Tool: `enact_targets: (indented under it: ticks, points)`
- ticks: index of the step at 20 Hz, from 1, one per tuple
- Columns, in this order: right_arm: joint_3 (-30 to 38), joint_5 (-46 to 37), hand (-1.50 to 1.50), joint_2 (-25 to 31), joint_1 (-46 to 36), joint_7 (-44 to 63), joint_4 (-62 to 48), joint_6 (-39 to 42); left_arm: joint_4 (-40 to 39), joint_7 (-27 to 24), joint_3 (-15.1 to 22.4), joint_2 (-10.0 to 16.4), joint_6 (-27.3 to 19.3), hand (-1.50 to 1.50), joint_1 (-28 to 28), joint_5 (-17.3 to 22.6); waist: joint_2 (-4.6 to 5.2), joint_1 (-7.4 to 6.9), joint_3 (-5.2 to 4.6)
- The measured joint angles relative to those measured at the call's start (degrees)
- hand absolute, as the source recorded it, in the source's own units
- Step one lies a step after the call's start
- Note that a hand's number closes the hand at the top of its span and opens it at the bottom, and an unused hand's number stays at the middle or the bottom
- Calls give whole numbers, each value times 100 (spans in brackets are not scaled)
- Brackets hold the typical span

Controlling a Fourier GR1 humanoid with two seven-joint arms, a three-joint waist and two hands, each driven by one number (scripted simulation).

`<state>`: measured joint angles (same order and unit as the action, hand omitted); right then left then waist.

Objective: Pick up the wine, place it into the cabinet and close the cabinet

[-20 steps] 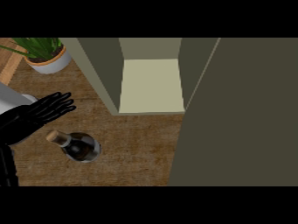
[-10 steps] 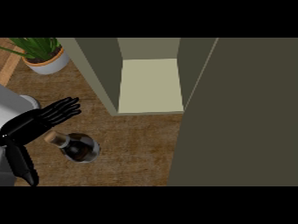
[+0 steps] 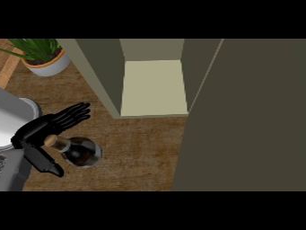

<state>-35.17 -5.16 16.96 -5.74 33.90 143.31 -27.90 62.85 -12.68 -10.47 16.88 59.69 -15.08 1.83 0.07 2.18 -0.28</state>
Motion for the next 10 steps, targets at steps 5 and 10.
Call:
enact_targets:
  ticks: [5, 10]
  points:
    - [-54, 7, -150, 62, -100, 18, -12, -99, -447, -583, 284, 45, -360, -150, -45, -468, 2, 43, -6]
    - [-188, 13, -150, 99, -180, -17, -26, -201, -1035, -816, 593, 140, -522, -150, -188, -597, 2, 92, -7]
